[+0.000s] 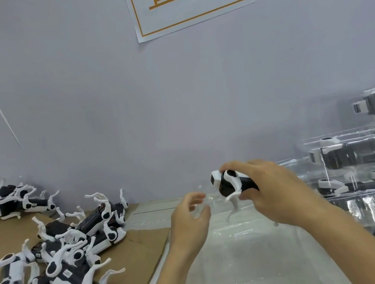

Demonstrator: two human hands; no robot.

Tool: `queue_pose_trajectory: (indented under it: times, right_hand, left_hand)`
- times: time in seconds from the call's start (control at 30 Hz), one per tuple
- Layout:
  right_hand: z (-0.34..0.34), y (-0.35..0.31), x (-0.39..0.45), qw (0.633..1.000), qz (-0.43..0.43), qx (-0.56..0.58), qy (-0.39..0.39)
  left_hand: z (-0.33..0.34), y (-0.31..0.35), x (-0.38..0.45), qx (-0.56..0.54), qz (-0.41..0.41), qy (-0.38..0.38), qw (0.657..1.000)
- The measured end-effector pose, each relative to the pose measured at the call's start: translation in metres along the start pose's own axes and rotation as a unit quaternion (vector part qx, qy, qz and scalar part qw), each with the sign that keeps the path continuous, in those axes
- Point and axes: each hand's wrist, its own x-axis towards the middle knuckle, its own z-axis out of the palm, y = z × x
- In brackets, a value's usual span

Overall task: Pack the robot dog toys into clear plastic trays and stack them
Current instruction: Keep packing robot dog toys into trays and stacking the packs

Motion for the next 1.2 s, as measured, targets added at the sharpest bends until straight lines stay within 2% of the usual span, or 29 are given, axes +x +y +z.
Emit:
queue_pose_trajectory:
  times: [0.1, 0.23, 0.43, 0.5, 0.6, 0.7, 0.9, 1.03, 1.2]
  right_hand:
    - [0.011, -0.004, -0.002, 0.999, -0.005, -0.032, -0.010]
    - [0.028, -0.009, -0.006, 0.999, -0.018, -0.033, -0.031]
    - [0.042, -0.008, -0.011, 0.994, 0.008, 0.009, -0.111]
    - [0.048, -0.006, -0.014, 0.990, 0.029, 0.032, -0.137]
    - [0.054, -0.004, -0.014, 0.987, 0.052, 0.062, -0.140]
    - [0.055, -0.004, -0.013, 0.987, 0.044, 0.062, -0.139]
    - [0.057, -0.004, -0.014, 0.991, 0.012, 0.050, -0.125]
    - [0.060, -0.005, -0.014, 0.985, 0.029, 0.096, -0.143]
    - [0.063, -0.006, -0.014, 0.987, 0.034, 0.080, -0.138]
  left_hand:
    - [0.007, -0.019, 0.000, -0.041, -0.072, -0.044, 0.996]
    - [0.007, -0.029, 0.000, -0.147, -0.178, -0.093, 0.969]
    - [0.001, -0.030, -0.005, -0.282, -0.183, -0.119, 0.934]
    - [-0.001, -0.033, -0.007, -0.294, -0.185, -0.135, 0.928]
    - [-0.001, -0.033, -0.011, -0.299, -0.176, -0.148, 0.926]
    - [0.001, -0.030, -0.014, -0.342, -0.184, -0.150, 0.909]
    - [0.003, -0.025, -0.014, -0.294, -0.179, -0.111, 0.932]
    - [0.003, -0.020, -0.016, -0.310, -0.186, -0.100, 0.927]
    - [0.006, -0.022, -0.016, -0.333, -0.193, -0.091, 0.918]
